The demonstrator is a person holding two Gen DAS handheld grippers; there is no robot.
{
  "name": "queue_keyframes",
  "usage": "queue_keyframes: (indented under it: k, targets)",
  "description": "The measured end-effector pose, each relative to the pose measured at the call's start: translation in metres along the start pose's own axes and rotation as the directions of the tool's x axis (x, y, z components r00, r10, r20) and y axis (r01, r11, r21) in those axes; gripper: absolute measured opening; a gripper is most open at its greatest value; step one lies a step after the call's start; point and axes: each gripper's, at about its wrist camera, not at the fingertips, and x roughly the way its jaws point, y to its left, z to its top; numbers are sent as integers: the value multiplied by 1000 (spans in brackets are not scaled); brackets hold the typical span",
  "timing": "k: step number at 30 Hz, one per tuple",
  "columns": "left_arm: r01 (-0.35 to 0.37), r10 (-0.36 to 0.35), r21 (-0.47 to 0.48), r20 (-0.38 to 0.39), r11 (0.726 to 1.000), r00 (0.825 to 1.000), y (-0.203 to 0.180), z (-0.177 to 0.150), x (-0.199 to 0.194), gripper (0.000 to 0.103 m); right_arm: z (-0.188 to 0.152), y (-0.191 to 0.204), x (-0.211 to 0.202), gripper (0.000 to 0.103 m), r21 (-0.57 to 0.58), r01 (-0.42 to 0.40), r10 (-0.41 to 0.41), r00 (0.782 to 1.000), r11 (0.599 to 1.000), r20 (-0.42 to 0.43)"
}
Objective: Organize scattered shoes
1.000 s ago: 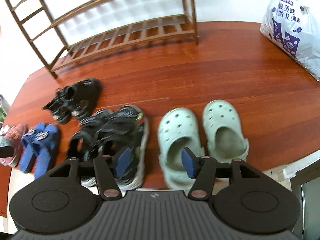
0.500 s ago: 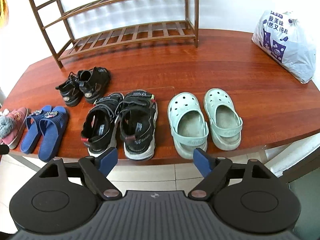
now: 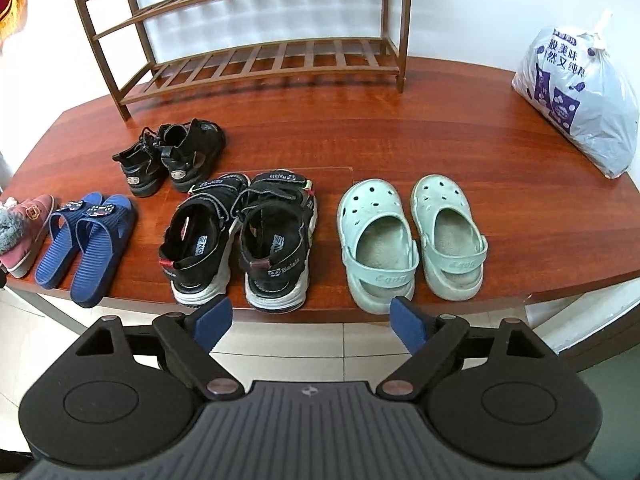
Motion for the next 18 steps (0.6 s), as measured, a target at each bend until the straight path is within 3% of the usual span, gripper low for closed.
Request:
queue_keyframes:
  k: [12,18]
  targets:
    - [22,-22,21,10,1000,1000,-15,8,8,91,9,-14,6,92,-3,42,-42,999,999,17]
    - [65,-66,77,0,995,998,-30,10,15,91,15,-28,12,92,-1,81,-81,996,997,40]
